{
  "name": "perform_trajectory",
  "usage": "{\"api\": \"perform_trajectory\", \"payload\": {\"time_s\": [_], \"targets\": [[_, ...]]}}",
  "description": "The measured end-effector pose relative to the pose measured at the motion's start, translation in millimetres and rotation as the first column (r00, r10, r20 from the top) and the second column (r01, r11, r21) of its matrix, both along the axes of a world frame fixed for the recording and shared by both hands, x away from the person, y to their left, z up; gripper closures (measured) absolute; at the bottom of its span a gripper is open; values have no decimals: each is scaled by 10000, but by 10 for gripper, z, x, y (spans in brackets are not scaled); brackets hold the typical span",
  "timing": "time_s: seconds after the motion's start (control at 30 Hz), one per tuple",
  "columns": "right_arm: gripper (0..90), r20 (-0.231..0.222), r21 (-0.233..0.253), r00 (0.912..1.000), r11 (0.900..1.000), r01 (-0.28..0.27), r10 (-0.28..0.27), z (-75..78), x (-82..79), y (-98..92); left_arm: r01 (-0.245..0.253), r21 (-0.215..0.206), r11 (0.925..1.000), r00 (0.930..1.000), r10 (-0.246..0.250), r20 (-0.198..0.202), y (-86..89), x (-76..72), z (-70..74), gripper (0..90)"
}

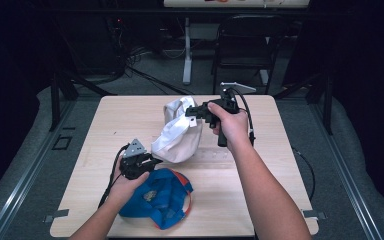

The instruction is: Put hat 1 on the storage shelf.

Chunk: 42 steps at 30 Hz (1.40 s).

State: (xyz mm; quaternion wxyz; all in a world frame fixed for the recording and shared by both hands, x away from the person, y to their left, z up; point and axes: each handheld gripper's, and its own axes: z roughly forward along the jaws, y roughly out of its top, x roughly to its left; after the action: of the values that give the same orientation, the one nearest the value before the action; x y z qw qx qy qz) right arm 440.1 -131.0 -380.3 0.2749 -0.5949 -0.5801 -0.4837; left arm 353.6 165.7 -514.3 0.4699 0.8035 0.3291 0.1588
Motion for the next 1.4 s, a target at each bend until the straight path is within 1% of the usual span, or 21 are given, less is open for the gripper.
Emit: {"api": "perform_trajectory", "payload": {"time_s": [0.07,0.13,0.17,0.2,0.27,0.33,0.4,0.5,0.57,0.6,0.7,0.8,0.93,0.97,1.0,1.03,1.17,1.2,1.3,1.37,1.4], "targets": [[812,32,-24,10000,10000,62,-61,-8,-1,-26,-100,135,9999,9997,97,239,-23,-27,20,721],[812,17,-20,9999,9999,127,-127,-20,1,-61,-128,279,9995,9990,116,420,-49,-46,34,738],[812,17,-20,9999,9999,127,-127,-20,1,-61,-97,308,9995,9991,84,424,-62,-51,37,738],[811,9,42,9998,9998,193,-193,-37,-2,-70,-58,365,9993,9994,46,334,-73,-55,41,825],[810,16,-6,9999,9999,125,-125,-39,-4,-74,-26,588,9983,9992,3,388,-91,-58,43,834],[804,49,49,9999,9999,160,-161,-46,-12,-67,4,630,9980,9987,-36,506,-95,-54,37,843],[790,98,-11,9999,9999,124,-124,-46,-24,-64,-3,606,9982,9990,-24,449,-74,-45,44,845],[742,184,-93,9998,9999,40,-38,-39,-49,-74,-4,756,9971,9986,-36,527,-58,-50,51,847],[713,285,-93,9996,10000,-11,14,-34,-74,-95,-22,710,9975,9982,-21,603,-63,-51,48,848],[699,336,-111,9994,9999,-31,34,-28,-88,-108,30,738,9973,9984,-72,567,-59,-49,52,849],[682,617,-83,9981,10000,-8,13,-7,-140,-172,257,495,9984,9975,-288,645,-37,-23,57,851],[674,831,79,9965,10000,56,-62,24,-206,-283,474,753,9960,9961,-527,702,-69,7,103,856],[676,1009,202,9948,9997,105,-125,34,-291,-427,1083,1181,9871,9886,-1194,914,-85,47,163,856],[677,1052,234,9943,9996,124,-148,31,-315,-466,1199,1204,9855,9882,-1300,804,-54,69,148,856],[677,1103,295,9937,9995,150,-182,23,-341,-515,1292,1034,9862,9879,-1371,731,-18,90,125,856],[677,1137,321,9934,9994,133,-168,15,-361,-556,1215,986,9877,9897,-1281,645,6,95,113,856],[677,1252,357,9918,9992,207,-250,-33,-435,-681,851,16,9964,9962,-851,176,116,103,1,855],[677,1263,415,9916,9989,225,-276,-74,-477,-745,685,-42,9976,9976,-685,142,125,92,-30,855],[675,1289,316,9912,9992,244,-283,-131,-523,-801,509,233,9984,9986,-512,128,112,56,-120,855],[674,1312,196,9908,9993,315,-338,-182,-559,-833,455,637,9969,9987,-468,202,58,20,-178,855],[674,1334,101,9905,9994,319,-330,-214,-577,-851,477,611,9970,9985,-493,251,35,7,-211,855]]}}
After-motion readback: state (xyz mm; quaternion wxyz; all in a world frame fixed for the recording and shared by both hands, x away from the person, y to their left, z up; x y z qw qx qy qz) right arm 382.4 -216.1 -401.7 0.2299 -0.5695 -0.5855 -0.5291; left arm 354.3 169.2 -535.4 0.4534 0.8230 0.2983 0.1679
